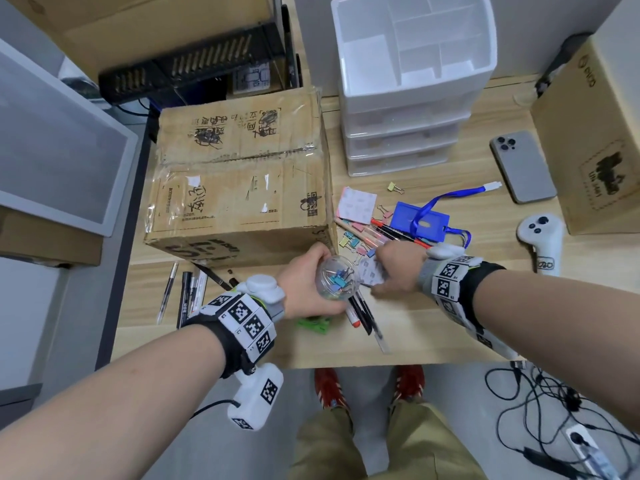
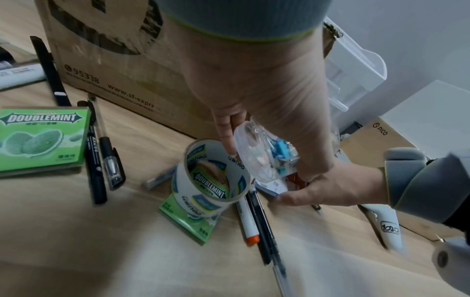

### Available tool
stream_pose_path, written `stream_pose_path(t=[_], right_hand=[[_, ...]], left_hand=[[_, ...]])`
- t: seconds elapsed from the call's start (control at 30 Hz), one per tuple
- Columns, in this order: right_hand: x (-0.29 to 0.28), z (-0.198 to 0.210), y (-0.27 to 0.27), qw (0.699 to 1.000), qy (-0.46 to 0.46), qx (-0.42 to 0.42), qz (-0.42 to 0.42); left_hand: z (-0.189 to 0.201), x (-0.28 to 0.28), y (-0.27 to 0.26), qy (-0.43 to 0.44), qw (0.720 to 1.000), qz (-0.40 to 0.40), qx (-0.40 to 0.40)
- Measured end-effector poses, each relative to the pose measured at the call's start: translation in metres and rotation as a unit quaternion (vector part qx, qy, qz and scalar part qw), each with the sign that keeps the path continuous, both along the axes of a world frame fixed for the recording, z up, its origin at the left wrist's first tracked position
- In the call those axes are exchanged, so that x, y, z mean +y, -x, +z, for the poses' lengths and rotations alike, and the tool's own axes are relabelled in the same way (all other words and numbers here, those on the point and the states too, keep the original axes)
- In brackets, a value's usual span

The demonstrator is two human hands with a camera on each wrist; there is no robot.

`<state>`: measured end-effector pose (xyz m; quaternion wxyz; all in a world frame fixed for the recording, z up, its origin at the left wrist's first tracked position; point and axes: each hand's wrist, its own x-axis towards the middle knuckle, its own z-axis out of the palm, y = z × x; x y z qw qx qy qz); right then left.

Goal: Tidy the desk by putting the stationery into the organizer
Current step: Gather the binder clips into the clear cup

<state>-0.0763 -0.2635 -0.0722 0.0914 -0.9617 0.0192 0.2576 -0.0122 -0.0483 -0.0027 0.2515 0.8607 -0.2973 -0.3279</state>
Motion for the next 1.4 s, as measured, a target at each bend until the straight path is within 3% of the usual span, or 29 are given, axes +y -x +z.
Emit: stream_pose_path(t=[0.2, 0.4, 0.57, 1.0, 1.13, 1.4], right_hand=[[0.009, -0.006, 0.002, 0.999, -0.029, -0.029, -0.011], [0.005, -0.014, -0.012, 0.994, 0.011, -0.069, -0.087], [0.008, -0.022, -0.024, 0.990, -0.028, -0.091, -0.101], [0.013, -0.022, -0.033, 0.994, -0.028, -0.088, -0.054], [0.010, -0.022, -0.035, 0.993, 0.007, -0.079, -0.090], [0.006, -0.019, -0.036, 0.985, -0.131, -0.085, -0.071]], left_hand=[[-0.004, 0.003, 0.000, -0.011, 1.000, 0.002, -0.012], [-0.004, 0.009, -0.004, -0.005, 1.000, 0.007, -0.008], [-0.005, 0.012, -0.005, -0.004, 1.000, 0.016, -0.007], [-0.006, 0.016, -0.008, -0.010, 1.000, 0.021, -0.006], [-0.008, 0.016, -0.007, -0.012, 1.000, 0.018, -0.010], [-0.011, 0.014, -0.007, -0.007, 1.000, 0.014, -0.008]])
